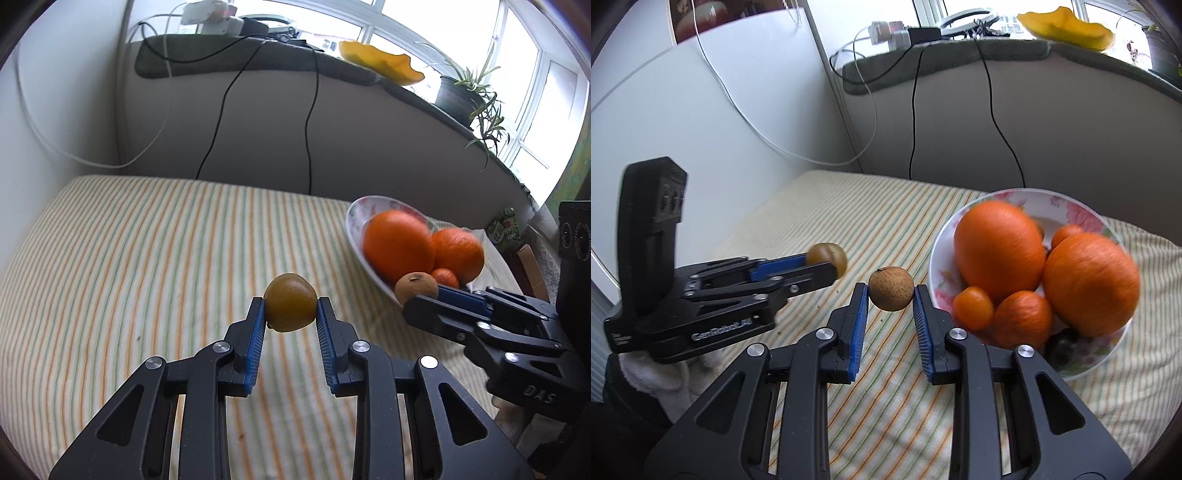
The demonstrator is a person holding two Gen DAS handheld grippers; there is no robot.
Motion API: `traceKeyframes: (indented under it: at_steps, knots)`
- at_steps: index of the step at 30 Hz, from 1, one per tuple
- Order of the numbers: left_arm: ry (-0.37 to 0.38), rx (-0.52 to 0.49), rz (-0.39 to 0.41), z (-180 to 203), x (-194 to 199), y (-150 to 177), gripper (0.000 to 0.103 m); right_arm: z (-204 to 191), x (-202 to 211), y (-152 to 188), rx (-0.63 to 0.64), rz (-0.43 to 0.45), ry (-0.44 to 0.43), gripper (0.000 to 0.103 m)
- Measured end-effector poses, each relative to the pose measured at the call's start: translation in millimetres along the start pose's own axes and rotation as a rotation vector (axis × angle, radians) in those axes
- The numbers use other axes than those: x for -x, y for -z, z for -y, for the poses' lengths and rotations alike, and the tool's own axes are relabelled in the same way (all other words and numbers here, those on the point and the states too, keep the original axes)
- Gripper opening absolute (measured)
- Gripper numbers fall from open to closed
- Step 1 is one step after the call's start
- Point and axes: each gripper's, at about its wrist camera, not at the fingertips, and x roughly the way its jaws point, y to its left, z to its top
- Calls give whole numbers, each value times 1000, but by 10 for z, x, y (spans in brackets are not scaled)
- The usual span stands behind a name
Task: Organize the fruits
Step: 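Close the left gripper on the brown fruit while the right gripper grasps the kiwi, then carry both fruits over the plate and open the left and right grippers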
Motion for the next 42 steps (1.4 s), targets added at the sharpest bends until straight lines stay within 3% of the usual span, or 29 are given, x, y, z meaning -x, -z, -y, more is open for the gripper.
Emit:
traceKeyframes:
  at_steps: [10, 22, 42]
  knots:
    - [29, -44, 31, 268, -93, -301, 26, 283, 350, -173, -9, 76, 6, 26]
    - [92, -81, 31, 584, -322, -575, 26, 687, 576, -369, -3, 133, 78, 26]
    - [143, -135, -27, 982, -810, -862, 26, 1518, 298, -613, -70, 45, 150, 26]
